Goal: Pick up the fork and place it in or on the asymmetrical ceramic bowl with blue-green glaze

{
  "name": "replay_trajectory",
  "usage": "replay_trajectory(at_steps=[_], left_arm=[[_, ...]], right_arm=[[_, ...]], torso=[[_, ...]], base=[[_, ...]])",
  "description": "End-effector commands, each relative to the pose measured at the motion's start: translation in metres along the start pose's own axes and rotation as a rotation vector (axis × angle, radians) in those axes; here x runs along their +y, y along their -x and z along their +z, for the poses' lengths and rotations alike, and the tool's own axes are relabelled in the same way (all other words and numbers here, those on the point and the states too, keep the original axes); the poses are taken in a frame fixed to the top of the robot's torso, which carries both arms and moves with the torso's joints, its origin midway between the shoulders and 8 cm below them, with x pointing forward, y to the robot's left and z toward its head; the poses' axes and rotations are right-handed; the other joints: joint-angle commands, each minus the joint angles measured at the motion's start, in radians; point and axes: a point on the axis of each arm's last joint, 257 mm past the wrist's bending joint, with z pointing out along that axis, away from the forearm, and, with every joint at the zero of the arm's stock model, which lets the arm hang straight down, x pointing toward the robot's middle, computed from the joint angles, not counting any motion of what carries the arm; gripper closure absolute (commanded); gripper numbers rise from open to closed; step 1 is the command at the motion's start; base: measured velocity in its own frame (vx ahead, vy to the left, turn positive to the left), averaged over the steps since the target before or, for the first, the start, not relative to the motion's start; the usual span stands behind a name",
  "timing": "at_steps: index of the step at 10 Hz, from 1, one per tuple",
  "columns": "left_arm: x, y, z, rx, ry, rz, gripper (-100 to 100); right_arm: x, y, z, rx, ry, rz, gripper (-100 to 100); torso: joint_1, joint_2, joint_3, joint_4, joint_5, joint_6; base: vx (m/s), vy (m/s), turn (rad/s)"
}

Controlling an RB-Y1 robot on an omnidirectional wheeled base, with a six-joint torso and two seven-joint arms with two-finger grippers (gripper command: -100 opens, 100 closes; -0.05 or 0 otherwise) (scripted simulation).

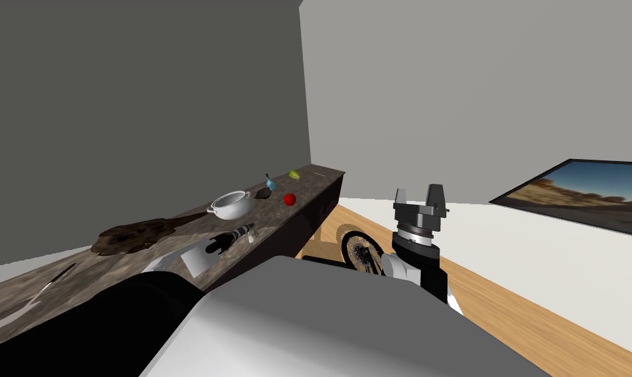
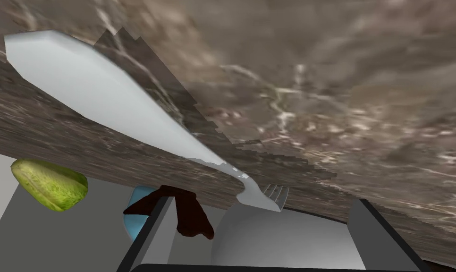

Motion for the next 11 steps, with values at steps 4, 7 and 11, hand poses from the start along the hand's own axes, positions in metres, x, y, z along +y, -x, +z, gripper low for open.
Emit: replay_trajectory(at_steps=[4,7,11], left_arm=[[0.004,-0.002,0.002,-0.001,0.004,-0.003,100],[0.004,-0.002,0.002,-0.002,0.004,-0.007,100],[-0.005,0.003,-0.002,0.001,-0.006,0.005,100]], right_arm=[[0.0,0.0,0.0,0.0,0.0,0.0,0],[0.0,0.0,0.0,0.0,0.0,0.0,0],[0.0,0.0,0.0,0.0,0.0,0.0,0]], torso=[[-0.001,0.002,0.001,0.0,0.0,0.0],[0.0,0.002,0.001,0.0,0.001,0.0],[-0.002,0.006,0.003,0.0,0.0,-0.001]], base=[[0.016,0.009,-0.021],[0.0,0.0,0.0],[-0.025,-0.014,0.061]])
